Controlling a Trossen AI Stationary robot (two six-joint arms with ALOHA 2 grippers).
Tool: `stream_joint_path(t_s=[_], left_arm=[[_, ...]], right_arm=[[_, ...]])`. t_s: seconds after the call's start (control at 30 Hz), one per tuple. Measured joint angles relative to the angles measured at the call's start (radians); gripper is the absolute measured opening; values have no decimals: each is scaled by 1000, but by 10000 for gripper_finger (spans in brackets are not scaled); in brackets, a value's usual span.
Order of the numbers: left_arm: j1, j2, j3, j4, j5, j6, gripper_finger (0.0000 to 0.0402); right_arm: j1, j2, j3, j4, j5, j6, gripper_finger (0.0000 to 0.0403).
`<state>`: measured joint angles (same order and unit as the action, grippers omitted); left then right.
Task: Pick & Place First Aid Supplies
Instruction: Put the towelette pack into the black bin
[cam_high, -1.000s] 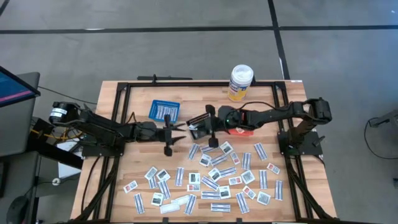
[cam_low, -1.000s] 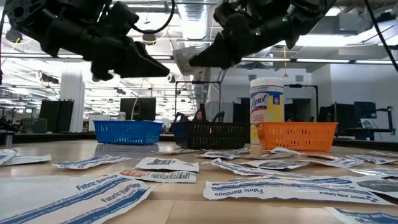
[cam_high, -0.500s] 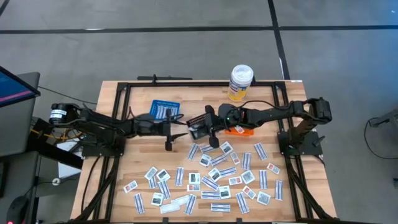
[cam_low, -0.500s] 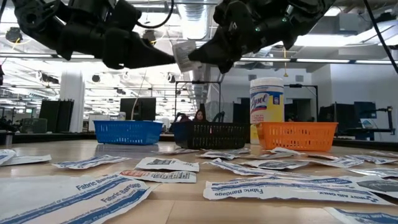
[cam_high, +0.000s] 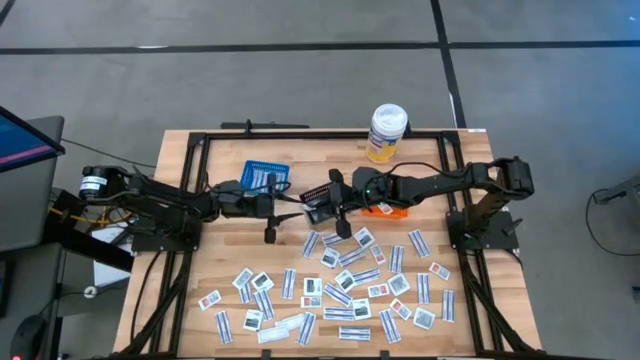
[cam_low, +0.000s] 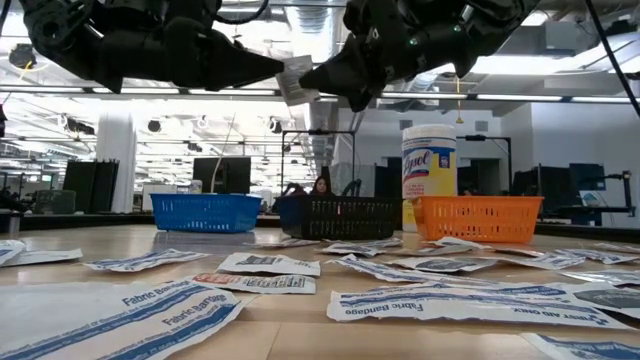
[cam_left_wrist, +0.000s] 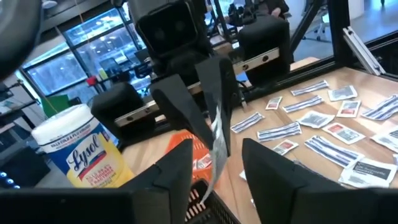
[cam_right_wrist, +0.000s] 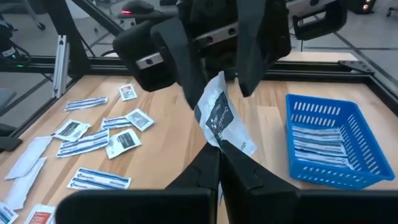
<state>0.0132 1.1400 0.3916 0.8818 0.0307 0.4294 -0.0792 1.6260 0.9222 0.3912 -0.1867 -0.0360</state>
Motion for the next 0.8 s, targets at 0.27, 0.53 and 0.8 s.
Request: stream_joint_path(t_s=[0.27,0.53,0.8], left_arm=[[0,0,0,12,0,0,68],[0,0,0,30,-31,0,8],[0,0,0,31,-36,-22,7]], right_arm=[[0,0,0,13,17,1,0],[7,0,0,13,66,-49,11],[63,0,-1,-24,217,-193,76]])
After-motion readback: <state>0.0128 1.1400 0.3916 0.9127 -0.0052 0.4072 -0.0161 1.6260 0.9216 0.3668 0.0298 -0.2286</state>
